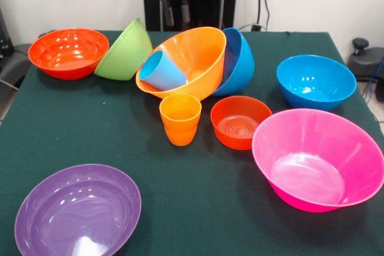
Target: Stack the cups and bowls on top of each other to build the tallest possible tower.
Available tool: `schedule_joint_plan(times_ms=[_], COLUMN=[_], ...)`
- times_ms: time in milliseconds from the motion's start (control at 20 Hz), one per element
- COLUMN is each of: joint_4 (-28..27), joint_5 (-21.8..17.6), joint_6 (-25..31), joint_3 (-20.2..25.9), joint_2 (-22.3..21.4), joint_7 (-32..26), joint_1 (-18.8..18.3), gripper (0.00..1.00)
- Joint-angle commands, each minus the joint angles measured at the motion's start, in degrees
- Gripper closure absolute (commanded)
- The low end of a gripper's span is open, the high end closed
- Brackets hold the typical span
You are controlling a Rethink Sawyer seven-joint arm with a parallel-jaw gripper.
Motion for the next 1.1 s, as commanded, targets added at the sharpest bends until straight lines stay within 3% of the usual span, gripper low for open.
schedule_joint_plan(times_ms=[50, 450, 650, 750, 1100], joint_4=[1.74, -1.24, -2.21, -3.56, -3.62], joint_5=[-2.05, -4.13, -6.76, -8.61, -12.20], joint_6=[7.45, 4.02, 4.02, 3.08, 5.85], joint_3=[6.73, 2.45, 2.43, 1.13, 3.27], joint_2=[-3.84, 0.52, 2.36, 4.19, 4.87], joint_7=[5.84, 4.66, 3.07, 1.38, 3.43], joint_1=[2.54, 6.89, 8.82, 11.51, 11.54], gripper=[0.00, 0.00, 0.00, 0.00, 0.00])
